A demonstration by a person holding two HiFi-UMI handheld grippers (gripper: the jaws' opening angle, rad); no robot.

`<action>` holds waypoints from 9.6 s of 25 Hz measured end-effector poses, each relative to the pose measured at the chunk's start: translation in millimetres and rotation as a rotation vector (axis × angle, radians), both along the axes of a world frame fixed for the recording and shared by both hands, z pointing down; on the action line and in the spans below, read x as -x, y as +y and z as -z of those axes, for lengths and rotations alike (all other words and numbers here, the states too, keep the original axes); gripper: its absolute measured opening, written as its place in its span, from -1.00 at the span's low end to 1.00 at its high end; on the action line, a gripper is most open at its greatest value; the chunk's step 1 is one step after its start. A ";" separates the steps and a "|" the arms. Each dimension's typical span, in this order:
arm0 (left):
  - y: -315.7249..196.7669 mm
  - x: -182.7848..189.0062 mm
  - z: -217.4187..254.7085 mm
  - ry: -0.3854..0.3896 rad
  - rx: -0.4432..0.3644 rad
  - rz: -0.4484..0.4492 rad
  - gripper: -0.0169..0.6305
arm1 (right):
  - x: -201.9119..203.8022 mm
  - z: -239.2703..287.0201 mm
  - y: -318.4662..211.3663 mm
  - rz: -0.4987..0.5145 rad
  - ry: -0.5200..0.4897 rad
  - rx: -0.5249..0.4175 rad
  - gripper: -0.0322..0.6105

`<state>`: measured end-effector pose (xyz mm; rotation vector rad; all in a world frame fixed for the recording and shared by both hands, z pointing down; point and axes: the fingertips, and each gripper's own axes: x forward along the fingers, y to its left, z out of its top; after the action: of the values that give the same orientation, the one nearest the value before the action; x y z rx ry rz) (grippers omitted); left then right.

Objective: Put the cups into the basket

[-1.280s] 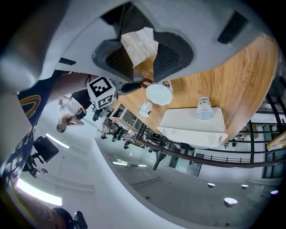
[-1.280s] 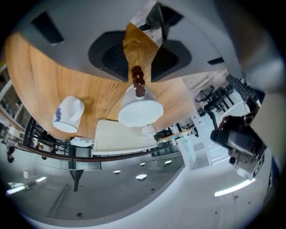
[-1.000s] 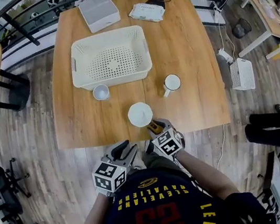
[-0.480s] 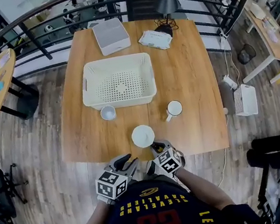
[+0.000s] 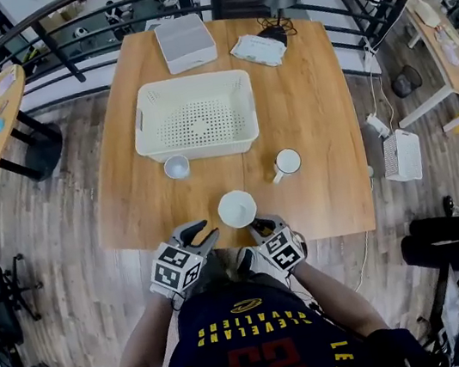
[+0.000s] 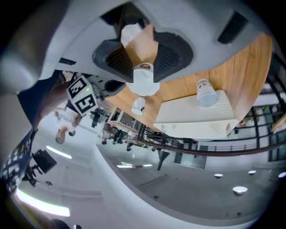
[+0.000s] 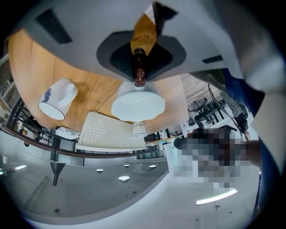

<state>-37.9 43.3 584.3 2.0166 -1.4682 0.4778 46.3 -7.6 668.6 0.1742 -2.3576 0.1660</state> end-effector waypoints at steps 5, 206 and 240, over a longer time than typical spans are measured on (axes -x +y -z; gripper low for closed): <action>-15.8 9.1 -60.5 -0.314 0.096 -0.386 -0.43 | -9.9 -5.4 9.2 0.026 0.001 0.019 -0.71; -41.7 -82.5 151.7 0.126 -0.405 -0.127 -0.91 | -32.9 215.9 -17.7 -0.353 -0.563 -0.011 -0.86; 26.2 131.7 112.4 0.073 -0.349 -0.064 -0.59 | 127.0 182.6 9.7 -0.333 -0.396 -0.016 -0.85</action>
<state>-169.6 69.5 472.0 2.3290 -1.5287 0.1777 -80.8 2.1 486.0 0.5894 -2.7079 0.3704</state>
